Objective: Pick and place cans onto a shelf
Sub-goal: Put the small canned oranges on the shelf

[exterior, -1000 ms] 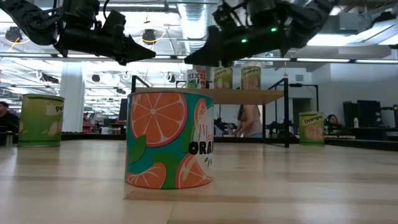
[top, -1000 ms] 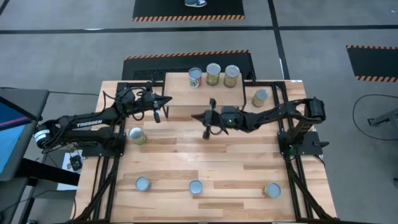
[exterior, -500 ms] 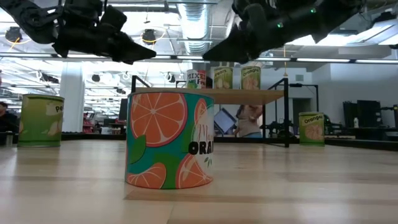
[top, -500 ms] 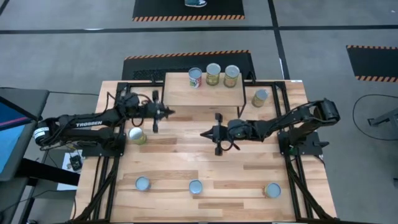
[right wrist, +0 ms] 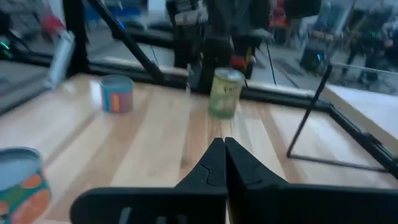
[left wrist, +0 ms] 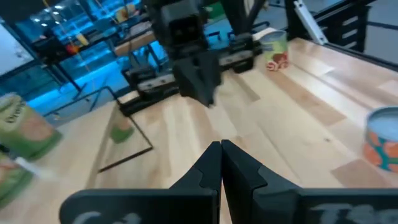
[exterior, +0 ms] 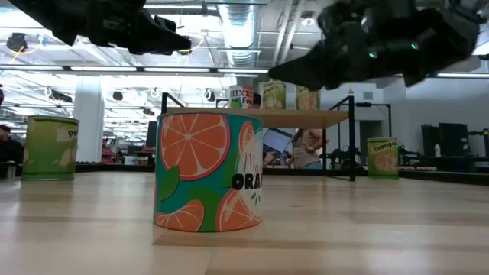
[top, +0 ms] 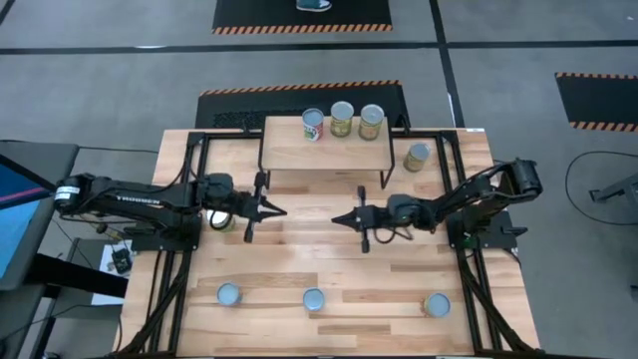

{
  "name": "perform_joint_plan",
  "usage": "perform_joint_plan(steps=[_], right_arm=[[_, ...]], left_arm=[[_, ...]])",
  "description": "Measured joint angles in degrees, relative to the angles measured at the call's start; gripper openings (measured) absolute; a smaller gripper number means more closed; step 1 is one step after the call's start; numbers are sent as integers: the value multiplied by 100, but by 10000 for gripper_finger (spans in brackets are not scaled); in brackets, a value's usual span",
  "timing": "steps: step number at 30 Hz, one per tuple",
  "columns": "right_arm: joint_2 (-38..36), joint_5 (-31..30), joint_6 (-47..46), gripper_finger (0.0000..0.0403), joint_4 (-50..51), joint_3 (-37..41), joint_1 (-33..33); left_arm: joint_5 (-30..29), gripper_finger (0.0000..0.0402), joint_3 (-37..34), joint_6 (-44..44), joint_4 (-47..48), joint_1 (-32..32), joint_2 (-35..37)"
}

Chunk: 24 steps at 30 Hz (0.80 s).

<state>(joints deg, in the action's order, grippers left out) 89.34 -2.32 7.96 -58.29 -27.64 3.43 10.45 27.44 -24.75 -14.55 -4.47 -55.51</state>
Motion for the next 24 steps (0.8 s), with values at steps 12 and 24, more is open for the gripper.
perform_joint_plan(steps=[12, 24], right_arm=[[-2, 218, -246, 7, -882, 370, -135], [-2, -126, -689, 13, -811, 313, -79]], left_arm=[[-688, 0, -2, 735, 192, 1172, -191], [-1236, 15, 713, 1829, 449, 1966, -1864]])
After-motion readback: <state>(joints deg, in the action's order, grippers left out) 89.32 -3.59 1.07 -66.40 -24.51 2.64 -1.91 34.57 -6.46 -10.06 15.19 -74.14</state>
